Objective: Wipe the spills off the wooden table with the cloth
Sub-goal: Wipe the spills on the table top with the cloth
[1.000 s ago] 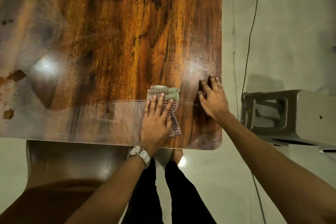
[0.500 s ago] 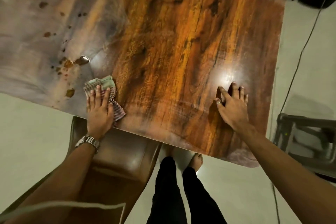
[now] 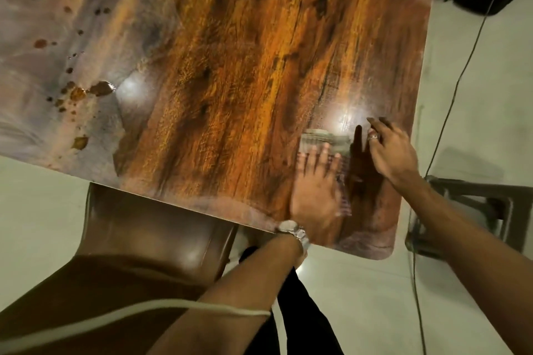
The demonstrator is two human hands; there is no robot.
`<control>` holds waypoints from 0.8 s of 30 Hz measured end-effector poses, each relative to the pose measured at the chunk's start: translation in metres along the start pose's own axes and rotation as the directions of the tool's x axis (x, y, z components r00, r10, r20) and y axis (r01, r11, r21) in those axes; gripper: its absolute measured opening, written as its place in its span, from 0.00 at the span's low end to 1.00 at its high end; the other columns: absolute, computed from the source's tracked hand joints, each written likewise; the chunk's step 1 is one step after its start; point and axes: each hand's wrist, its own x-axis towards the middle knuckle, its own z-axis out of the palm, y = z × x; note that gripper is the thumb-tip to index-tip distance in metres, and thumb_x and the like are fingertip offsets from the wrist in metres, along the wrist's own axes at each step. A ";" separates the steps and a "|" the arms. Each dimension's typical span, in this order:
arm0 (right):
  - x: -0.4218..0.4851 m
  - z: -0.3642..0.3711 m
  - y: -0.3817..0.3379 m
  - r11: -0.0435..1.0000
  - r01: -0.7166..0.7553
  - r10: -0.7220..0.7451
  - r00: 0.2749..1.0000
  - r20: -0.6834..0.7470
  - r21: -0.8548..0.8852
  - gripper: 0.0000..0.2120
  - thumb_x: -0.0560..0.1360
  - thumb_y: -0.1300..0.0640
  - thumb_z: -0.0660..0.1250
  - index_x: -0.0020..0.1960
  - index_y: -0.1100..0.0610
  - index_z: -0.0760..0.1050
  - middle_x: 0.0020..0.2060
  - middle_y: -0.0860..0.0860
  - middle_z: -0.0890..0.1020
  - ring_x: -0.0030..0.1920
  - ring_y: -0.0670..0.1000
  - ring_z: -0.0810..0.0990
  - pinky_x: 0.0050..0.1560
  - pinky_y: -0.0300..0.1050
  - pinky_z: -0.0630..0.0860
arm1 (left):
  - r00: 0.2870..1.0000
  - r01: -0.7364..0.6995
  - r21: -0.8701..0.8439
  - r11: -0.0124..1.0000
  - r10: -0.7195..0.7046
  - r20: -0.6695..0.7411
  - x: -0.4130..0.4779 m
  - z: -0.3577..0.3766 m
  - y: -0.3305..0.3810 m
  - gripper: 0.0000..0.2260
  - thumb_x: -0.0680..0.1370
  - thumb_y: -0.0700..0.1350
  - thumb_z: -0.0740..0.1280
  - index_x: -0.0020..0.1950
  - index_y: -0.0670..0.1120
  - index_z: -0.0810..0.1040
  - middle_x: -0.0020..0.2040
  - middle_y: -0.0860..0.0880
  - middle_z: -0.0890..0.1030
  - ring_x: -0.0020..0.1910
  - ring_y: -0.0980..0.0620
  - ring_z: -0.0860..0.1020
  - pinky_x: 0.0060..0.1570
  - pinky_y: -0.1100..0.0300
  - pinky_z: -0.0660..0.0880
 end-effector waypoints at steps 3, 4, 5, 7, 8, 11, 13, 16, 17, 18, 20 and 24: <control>-0.001 -0.004 0.006 1.000 0.011 -0.012 0.999 0.038 0.023 0.21 0.81 0.53 0.54 0.74 0.51 0.67 0.75 0.54 0.66 0.73 0.58 0.64 0.72 0.56 0.64 | 0.980 -0.154 0.058 0.986 0.146 0.133 -0.007 0.024 0.072 0.36 0.81 0.60 0.55 0.84 0.45 0.48 0.84 0.41 0.47 0.83 0.38 0.41 0.80 0.38 0.43; -0.002 -0.004 0.008 1.000 0.009 -0.011 0.998 0.059 0.029 0.21 0.82 0.53 0.53 0.74 0.51 0.67 0.75 0.54 0.66 0.74 0.58 0.64 0.72 0.56 0.64 | 0.968 -0.199 0.070 0.977 0.185 0.167 -0.014 0.030 0.091 0.37 0.80 0.60 0.56 0.84 0.45 0.49 0.84 0.40 0.47 0.83 0.37 0.40 0.80 0.37 0.42; -0.002 -0.004 0.009 1.000 0.005 -0.007 0.996 0.086 0.026 0.21 0.82 0.53 0.53 0.74 0.51 0.67 0.76 0.53 0.65 0.74 0.57 0.63 0.73 0.56 0.63 | 0.962 -0.225 0.068 0.972 0.211 0.177 -0.022 0.034 0.105 0.36 0.80 0.60 0.57 0.84 0.45 0.52 0.84 0.41 0.49 0.83 0.38 0.41 0.80 0.38 0.42; -0.004 -0.004 0.010 1.000 -0.003 0.003 0.990 0.139 0.000 0.21 0.82 0.53 0.53 0.73 0.52 0.68 0.76 0.53 0.63 0.75 0.57 0.61 0.73 0.56 0.61 | 0.958 -0.254 0.047 0.966 0.245 0.149 -0.037 0.037 0.121 0.31 0.81 0.56 0.57 0.82 0.46 0.59 0.84 0.43 0.55 0.83 0.40 0.44 0.81 0.40 0.44; -0.005 -0.004 0.011 1.000 0.002 0.000 0.988 0.152 -0.014 0.21 0.82 0.53 0.53 0.73 0.52 0.69 0.76 0.54 0.63 0.75 0.58 0.61 0.74 0.56 0.61 | 0.955 -0.276 0.046 0.960 0.268 0.129 -0.043 0.037 0.121 0.29 0.82 0.55 0.57 0.82 0.47 0.60 0.84 0.44 0.55 0.84 0.42 0.45 0.82 0.41 0.45; -0.005 -0.006 0.010 0.998 0.022 -0.013 0.989 0.149 -0.054 0.20 0.82 0.52 0.54 0.71 0.54 0.72 0.75 0.56 0.64 0.74 0.60 0.63 0.74 0.54 0.61 | 0.929 -0.350 0.043 0.936 0.340 0.144 -0.050 0.031 0.101 0.29 0.83 0.54 0.55 0.83 0.48 0.56 0.85 0.46 0.50 0.84 0.44 0.44 0.82 0.43 0.44; -0.002 -0.008 0.007 0.997 0.017 -0.005 0.989 0.149 -0.077 0.19 0.82 0.52 0.55 0.68 0.56 0.74 0.73 0.58 0.67 0.71 0.62 0.67 0.72 0.55 0.63 | 0.931 -0.342 0.021 0.940 0.335 0.147 -0.054 0.028 0.090 0.29 0.83 0.54 0.53 0.84 0.48 0.53 0.85 0.45 0.47 0.84 0.44 0.43 0.82 0.43 0.40; 0.002 -0.010 0.001 0.994 0.014 0.001 0.991 0.136 -0.110 0.18 0.81 0.53 0.56 0.63 0.59 0.78 0.68 0.61 0.71 0.64 0.64 0.72 0.69 0.55 0.65 | 0.975 -0.188 -0.017 0.982 0.188 0.115 -0.068 0.031 0.104 0.29 0.83 0.54 0.53 0.84 0.48 0.53 0.85 0.44 0.46 0.84 0.42 0.41 0.82 0.42 0.40; 0.002 -0.010 -0.001 0.992 0.012 0.005 0.991 0.136 -0.122 0.18 0.80 0.53 0.56 0.62 0.58 0.78 0.68 0.61 0.71 0.64 0.64 0.72 0.69 0.55 0.65 | 0.983 -0.146 -0.057 0.988 0.151 0.106 -0.072 0.035 0.114 0.29 0.83 0.53 0.54 0.84 0.48 0.54 0.85 0.43 0.46 0.84 0.41 0.41 0.82 0.42 0.43; 0.002 -0.009 -0.001 0.991 0.012 0.007 0.990 0.143 -0.132 0.18 0.80 0.52 0.56 0.63 0.57 0.78 0.68 0.61 0.71 0.64 0.64 0.71 0.69 0.55 0.64 | 0.985 -0.133 -0.086 0.987 0.141 0.096 -0.074 0.038 0.124 0.29 0.84 0.53 0.54 0.84 0.48 0.54 0.85 0.43 0.48 0.84 0.41 0.43 0.82 0.41 0.47; 0.002 -0.008 -0.001 0.990 0.011 0.012 0.987 0.160 -0.142 0.18 0.81 0.52 0.55 0.65 0.55 0.77 0.69 0.59 0.70 0.65 0.64 0.70 0.69 0.55 0.64 | 0.979 -0.166 -0.104 0.981 0.176 0.099 -0.075 0.042 0.136 0.29 0.83 0.52 0.56 0.84 0.48 0.55 0.85 0.43 0.50 0.84 0.41 0.46 0.81 0.41 0.52; -0.004 -0.003 -0.001 0.991 0.011 0.010 0.988 0.151 -0.136 0.20 0.81 0.51 0.56 0.70 0.54 0.72 0.72 0.58 0.66 0.68 0.64 0.67 0.71 0.57 0.63 | 0.949 -0.285 -0.074 0.956 0.292 0.119 -0.075 0.046 0.117 0.28 0.83 0.52 0.57 0.83 0.49 0.56 0.85 0.45 0.52 0.84 0.42 0.47 0.82 0.42 0.50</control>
